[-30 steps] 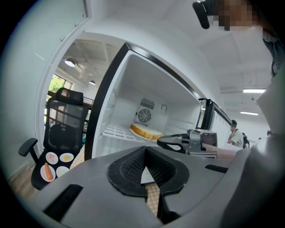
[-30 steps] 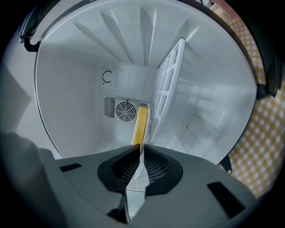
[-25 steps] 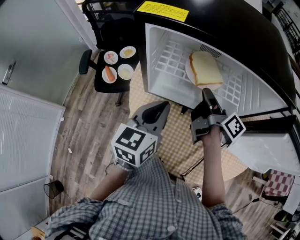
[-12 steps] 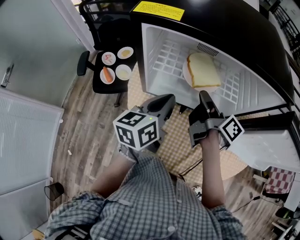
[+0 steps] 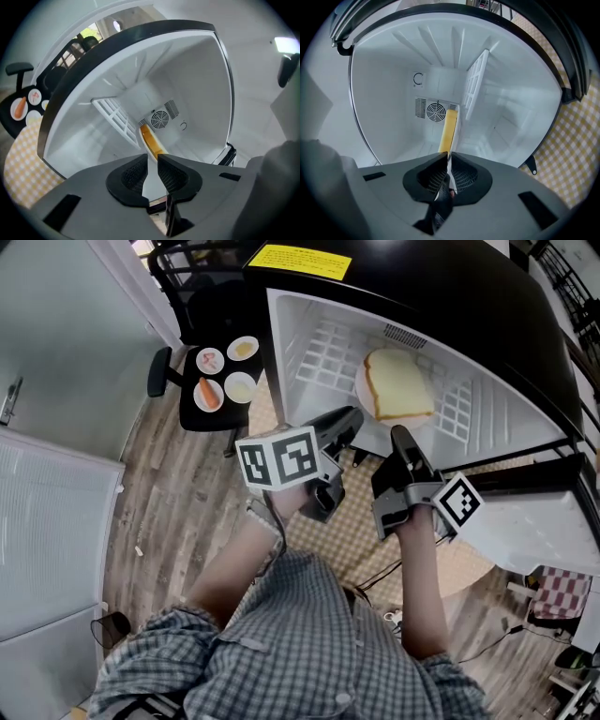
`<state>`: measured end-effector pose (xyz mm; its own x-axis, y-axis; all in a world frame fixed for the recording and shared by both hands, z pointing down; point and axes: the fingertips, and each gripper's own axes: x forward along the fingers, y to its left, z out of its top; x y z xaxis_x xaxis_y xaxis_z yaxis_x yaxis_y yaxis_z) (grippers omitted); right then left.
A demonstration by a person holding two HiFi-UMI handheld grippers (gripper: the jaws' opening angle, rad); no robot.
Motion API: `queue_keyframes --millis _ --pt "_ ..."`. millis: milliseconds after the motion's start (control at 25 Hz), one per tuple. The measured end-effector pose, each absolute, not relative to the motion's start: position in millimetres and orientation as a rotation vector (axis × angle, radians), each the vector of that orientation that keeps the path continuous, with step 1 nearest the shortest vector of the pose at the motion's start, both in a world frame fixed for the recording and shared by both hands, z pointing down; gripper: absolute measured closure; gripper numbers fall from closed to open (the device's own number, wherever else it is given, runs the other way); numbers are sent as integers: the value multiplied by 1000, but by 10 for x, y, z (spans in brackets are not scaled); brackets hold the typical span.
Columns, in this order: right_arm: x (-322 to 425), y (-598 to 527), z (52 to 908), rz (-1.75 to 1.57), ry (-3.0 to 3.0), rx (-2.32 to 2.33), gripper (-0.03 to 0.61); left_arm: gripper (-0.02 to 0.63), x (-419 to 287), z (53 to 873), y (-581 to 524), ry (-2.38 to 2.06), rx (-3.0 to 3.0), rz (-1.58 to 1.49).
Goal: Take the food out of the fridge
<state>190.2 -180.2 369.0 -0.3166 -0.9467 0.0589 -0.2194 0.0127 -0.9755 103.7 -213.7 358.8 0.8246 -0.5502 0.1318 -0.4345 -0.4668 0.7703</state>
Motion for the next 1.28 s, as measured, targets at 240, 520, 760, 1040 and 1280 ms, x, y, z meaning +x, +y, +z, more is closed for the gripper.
queue_keyframes --millis 240,520,760,1040,1280 --pt "1968 -1770 3644 -1311 1609 -1258 552 525 1110 3568 -2253 -671 2054 -238" --pt "2080 -1777 3701 -1293 1548 -1284 551 514 1128 3627 -2325 -644 1953 -294" --pt "2117 -1813 3686 -1288 1557 -1291 552 516 1157 3619 -2335 -629 1918 -305" --pt "2190 -1854 3693 -1261 1577 -1313 552 566 1258 3604 -2353 -583 1926 -312" --pt "2181 -1812 3695 -1264 1589 -1312 552 566 1242 3596 -2304 -588 1933 -306"
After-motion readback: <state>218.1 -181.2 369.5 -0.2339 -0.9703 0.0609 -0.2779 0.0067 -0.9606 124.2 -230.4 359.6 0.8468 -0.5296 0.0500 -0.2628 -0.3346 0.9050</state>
